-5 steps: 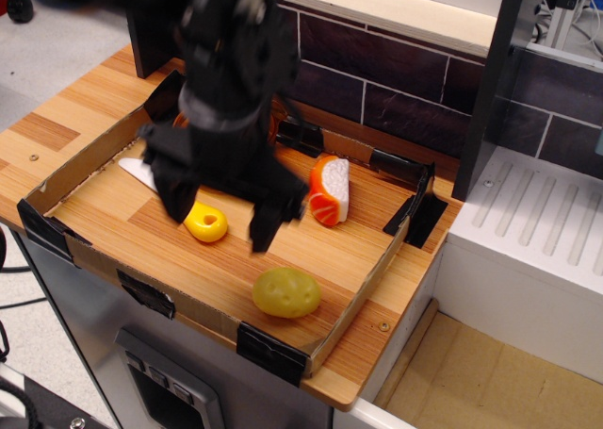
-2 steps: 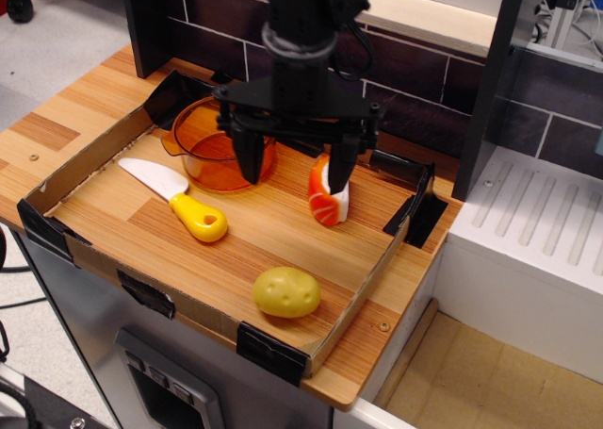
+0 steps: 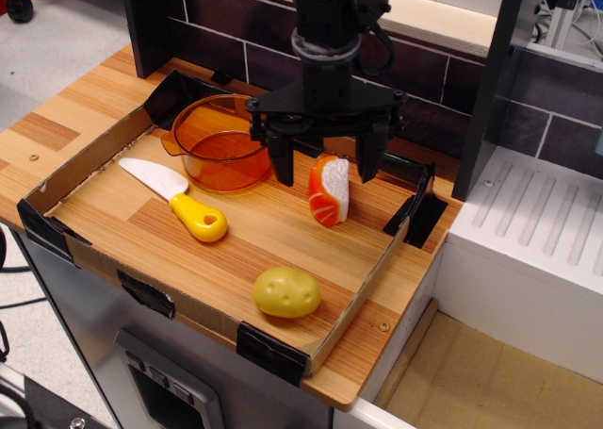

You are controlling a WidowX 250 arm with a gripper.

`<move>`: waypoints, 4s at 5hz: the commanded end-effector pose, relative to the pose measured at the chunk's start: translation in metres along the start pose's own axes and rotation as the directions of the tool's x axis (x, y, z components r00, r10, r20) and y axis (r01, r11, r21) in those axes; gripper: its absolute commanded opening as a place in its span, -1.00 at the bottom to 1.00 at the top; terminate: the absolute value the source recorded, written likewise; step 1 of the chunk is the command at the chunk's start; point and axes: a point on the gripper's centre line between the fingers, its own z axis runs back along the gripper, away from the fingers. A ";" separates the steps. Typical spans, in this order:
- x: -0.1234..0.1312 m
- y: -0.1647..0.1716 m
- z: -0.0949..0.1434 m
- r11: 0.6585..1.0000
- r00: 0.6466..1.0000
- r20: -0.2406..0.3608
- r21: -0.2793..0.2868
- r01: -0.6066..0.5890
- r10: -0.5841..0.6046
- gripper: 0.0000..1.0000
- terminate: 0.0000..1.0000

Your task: Put sushi in pot

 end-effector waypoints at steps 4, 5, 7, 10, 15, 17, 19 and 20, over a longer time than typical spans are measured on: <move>0.026 -0.016 -0.044 0.998 0.996 0.067 0.016 -0.053 0.051 1.00 -1.00; 0.023 -0.015 -0.049 0.999 0.997 0.072 0.020 -0.038 0.036 1.00 -1.00; 0.023 -0.010 -0.008 0.996 0.996 0.056 -0.055 -0.064 0.067 -1.00 -1.00; 0.064 0.037 0.035 0.985 0.979 0.120 -0.079 -0.155 0.164 -1.00 -1.00; 0.099 0.077 -0.005 0.984 0.970 0.173 0.022 -0.178 0.171 -1.00 -1.00; 0.097 0.078 -0.014 0.983 0.968 0.186 0.035 -0.180 0.171 -1.00 -1.00; 0.096 0.079 0.011 0.980 0.969 0.145 -0.009 -0.201 0.200 1.00 -1.00; 0.095 0.080 0.036 0.977 0.969 0.129 -0.065 -0.204 0.211 1.00 -1.00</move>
